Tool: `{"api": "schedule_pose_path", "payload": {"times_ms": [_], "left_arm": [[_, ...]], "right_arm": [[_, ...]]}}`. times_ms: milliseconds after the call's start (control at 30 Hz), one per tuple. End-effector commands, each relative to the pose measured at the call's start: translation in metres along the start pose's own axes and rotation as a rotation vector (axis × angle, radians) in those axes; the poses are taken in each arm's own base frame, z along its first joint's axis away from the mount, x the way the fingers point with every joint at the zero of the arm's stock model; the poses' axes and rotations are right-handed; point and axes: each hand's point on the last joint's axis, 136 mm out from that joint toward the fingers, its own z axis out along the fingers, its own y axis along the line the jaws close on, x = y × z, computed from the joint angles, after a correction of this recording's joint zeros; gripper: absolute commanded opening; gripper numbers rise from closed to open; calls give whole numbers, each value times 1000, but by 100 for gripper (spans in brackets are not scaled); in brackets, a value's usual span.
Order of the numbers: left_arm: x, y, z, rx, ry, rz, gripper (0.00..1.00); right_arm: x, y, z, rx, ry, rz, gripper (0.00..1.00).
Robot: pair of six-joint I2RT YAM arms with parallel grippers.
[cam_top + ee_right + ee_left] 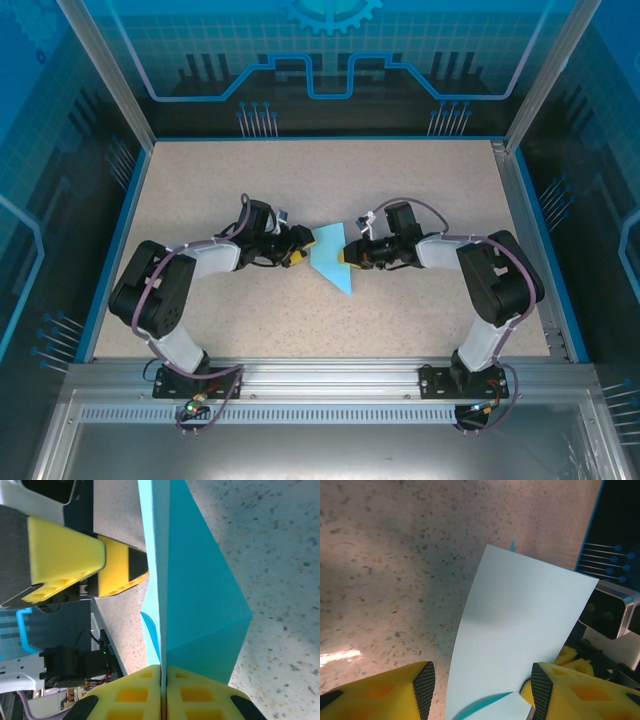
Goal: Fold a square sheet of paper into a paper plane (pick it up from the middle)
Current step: Pick up the paper from the center of the table, then place the paper at the center of the table.
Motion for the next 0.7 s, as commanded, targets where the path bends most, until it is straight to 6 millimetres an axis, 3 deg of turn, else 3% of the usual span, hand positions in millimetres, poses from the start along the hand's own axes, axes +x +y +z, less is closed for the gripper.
{"api": "schedule_pose_path", "payload": {"times_ms": [0, 300, 667], "left_arm": [[0, -12, 0, 99, 52, 1, 57], [0, -16, 3, 145, 70, 9, 47], [-1, -5, 8, 118, 70, -14, 24]], "right_arm": [[-2, 20, -9, -81, 6, -26, 10], [-3, 22, -8, -96, 18, -26, 11], [-2, -5, 3, -39, 30, 29, 16]]}}
